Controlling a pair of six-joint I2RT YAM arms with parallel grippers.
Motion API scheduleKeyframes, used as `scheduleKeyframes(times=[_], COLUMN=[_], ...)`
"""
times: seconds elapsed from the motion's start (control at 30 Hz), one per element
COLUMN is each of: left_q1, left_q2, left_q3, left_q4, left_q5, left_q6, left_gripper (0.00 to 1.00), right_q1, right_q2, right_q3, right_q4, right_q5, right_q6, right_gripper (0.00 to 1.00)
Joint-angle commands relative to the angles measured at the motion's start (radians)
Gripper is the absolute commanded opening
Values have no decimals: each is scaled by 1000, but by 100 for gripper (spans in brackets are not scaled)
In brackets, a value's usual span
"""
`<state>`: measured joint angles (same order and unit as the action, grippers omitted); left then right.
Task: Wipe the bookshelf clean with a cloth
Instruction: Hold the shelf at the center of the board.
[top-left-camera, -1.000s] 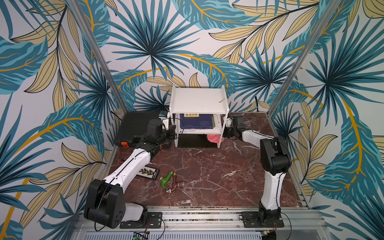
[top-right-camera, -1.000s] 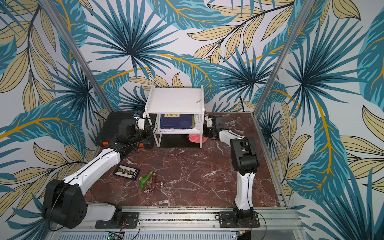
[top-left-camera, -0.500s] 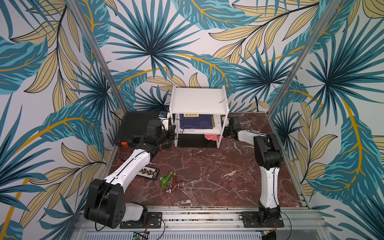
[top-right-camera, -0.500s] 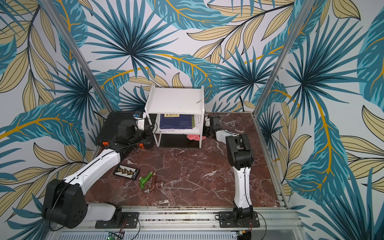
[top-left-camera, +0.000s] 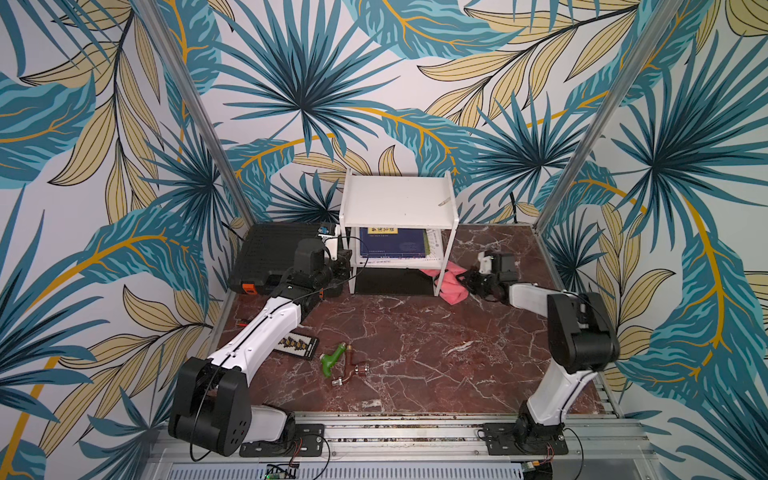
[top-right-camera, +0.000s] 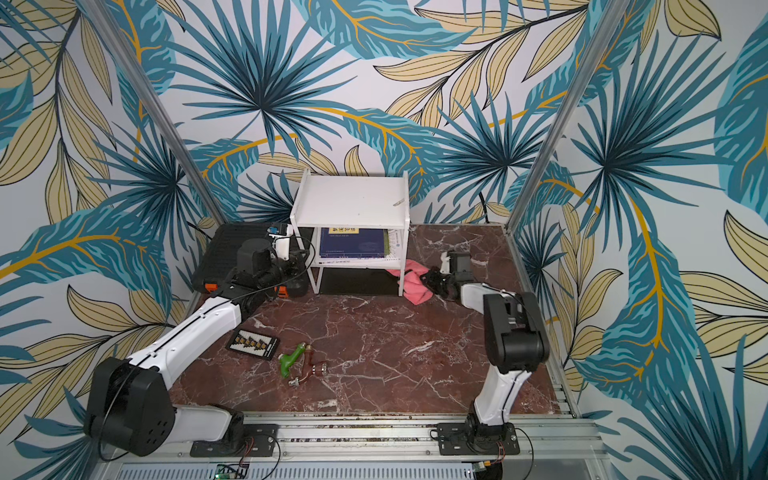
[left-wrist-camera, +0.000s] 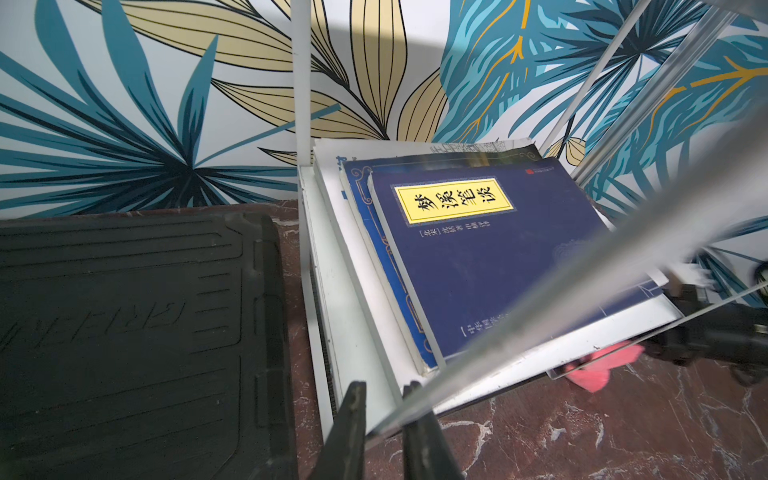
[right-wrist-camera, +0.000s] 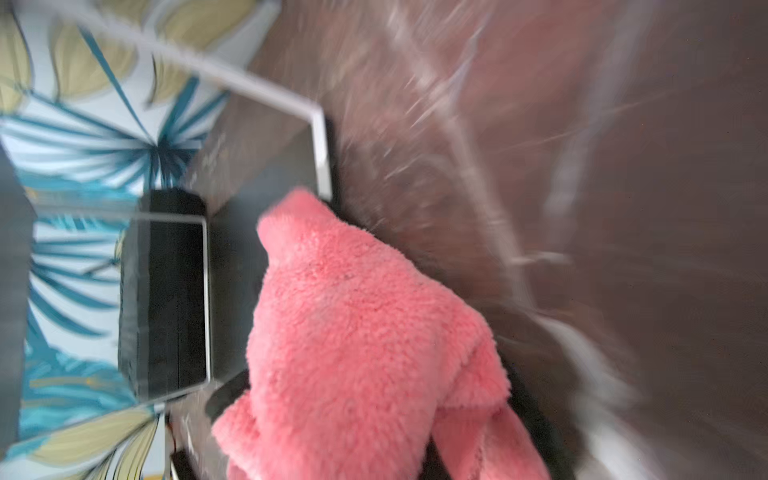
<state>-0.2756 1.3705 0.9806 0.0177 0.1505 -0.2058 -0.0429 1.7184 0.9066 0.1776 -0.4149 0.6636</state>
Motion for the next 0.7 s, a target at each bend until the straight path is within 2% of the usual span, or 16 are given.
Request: scheduleKeyframes(times=[0.0, 0.07, 0.13, 0.27, 0.3, 0.37, 0.47, 0.53, 0.6, 0.67], left_q1=[-46, -71, -94, -105, -105, -105, -104, -105, -113, -140], left_q2=[29, 41, 62, 87, 78, 31, -108, -238, -356, -450], left_q3=[8, 15, 31, 51, 46, 1, -112, -185, -256, -284], left_q4=[-38, -31, -33, -28, -34, -36, -28, -12, 21, 38], left_q5=[62, 68, 84, 94, 79, 44, 5, 56, 179, 288], left_q6=[-81, -79, -76, -77, -76, -62, -23, 5, 31, 41], left_gripper=[0, 0, 0, 0, 6, 24, 43, 52, 63, 68], right_q1=[-92, -89, -74, 16, 43, 115, 206, 261, 315, 372], right_q2=[-262, -382, -497, -641, -676, -718, -745, -740, -712, -670], right_q3=[-166, -230, -298, -371, -373, -368, -363, -359, -344, -316], right_q4=[125, 170, 263, 384, 376, 342, 309, 326, 355, 395], right_q5=[117, 83, 7, -56, -70, -114, -189, -244, -290, -326], right_q6=[-103, -172, -175, -225, -255, -309, -338, -326, -303, -280], right_gripper=[0, 0, 0, 0, 0, 0, 0, 0, 0, 0])
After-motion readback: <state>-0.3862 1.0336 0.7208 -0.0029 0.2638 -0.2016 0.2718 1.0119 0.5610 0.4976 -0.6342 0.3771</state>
